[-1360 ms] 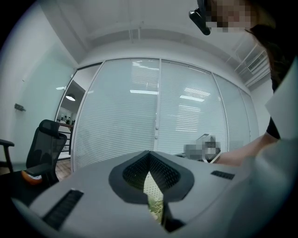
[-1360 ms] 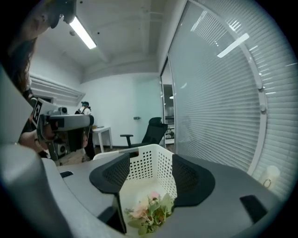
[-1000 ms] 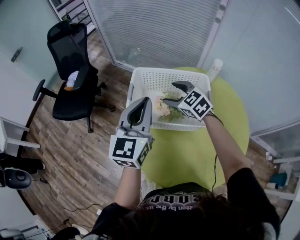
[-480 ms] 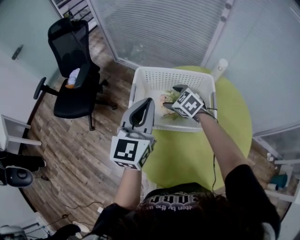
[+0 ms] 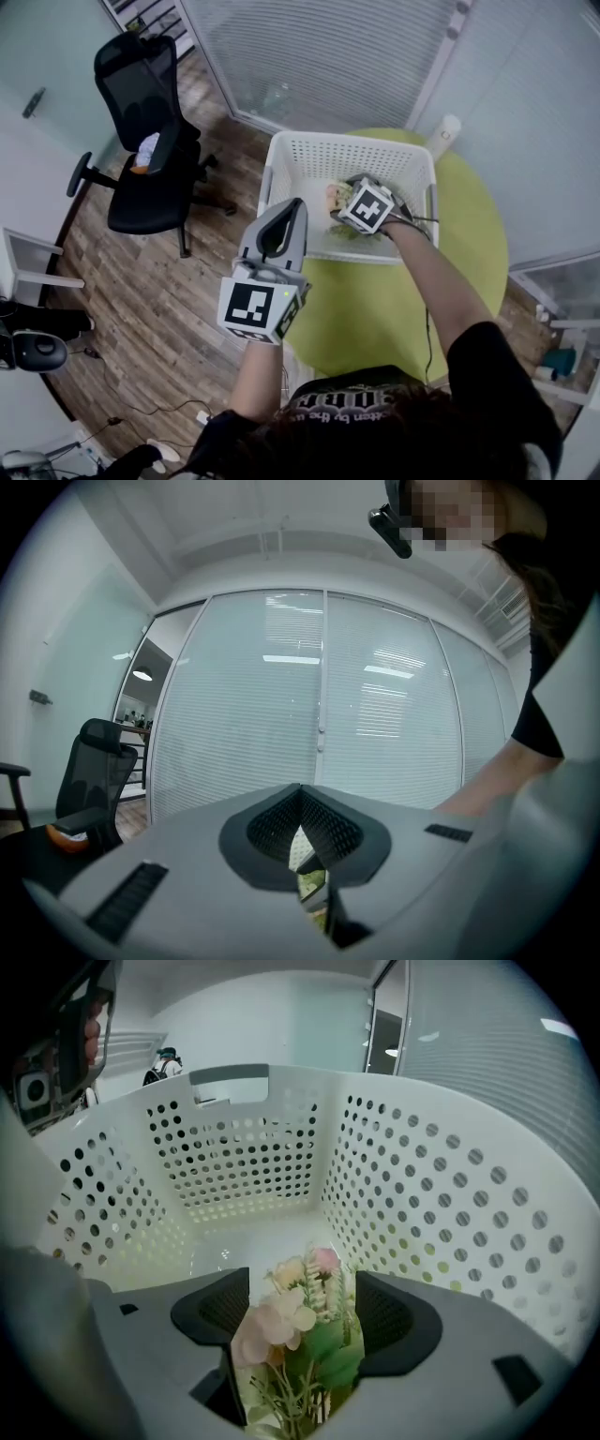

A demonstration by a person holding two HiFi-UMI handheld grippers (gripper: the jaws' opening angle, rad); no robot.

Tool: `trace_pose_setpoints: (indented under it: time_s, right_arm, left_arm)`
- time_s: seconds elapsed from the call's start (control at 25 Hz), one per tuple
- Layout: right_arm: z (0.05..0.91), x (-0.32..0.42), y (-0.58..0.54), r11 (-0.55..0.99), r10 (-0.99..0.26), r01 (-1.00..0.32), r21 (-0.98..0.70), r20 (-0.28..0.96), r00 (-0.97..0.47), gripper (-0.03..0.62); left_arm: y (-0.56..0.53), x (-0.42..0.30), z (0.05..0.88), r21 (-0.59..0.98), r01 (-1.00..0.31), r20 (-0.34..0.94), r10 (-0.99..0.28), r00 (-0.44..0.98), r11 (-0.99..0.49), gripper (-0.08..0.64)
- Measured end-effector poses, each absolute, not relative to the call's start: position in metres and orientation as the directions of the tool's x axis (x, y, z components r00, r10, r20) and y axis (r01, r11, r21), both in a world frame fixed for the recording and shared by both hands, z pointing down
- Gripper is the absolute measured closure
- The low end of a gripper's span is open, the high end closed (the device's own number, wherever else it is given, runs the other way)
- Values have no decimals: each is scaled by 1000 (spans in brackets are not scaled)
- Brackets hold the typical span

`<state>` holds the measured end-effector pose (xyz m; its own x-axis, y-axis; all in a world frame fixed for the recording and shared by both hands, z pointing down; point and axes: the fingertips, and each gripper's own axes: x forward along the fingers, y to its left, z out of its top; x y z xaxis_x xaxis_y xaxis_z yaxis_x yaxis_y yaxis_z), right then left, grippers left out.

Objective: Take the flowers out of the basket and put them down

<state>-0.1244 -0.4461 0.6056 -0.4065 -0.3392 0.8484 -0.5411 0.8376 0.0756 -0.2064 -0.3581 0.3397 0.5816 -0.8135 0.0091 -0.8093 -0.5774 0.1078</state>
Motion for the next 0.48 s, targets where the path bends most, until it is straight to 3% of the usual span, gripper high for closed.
trace_pose_setpoints:
  time_s: [0.28,0.4,0.48]
  right_arm:
    - [628,-117,-440,847,-274,-529,54,897,-347,240]
    - [632,-105,-443,849,-295,-517,111,910,-290,376]
    - [635,-100,-444,852,-300,-508,131,916,-267,426]
  left_arm:
    - [-363,-210,343,132,-817,36,-821,570,-561,562]
    - [-363,-210,344,137,-815,34,-820,572,-563,562]
    - [-363,-211,346,138,-817,36,-821,570,-560,563]
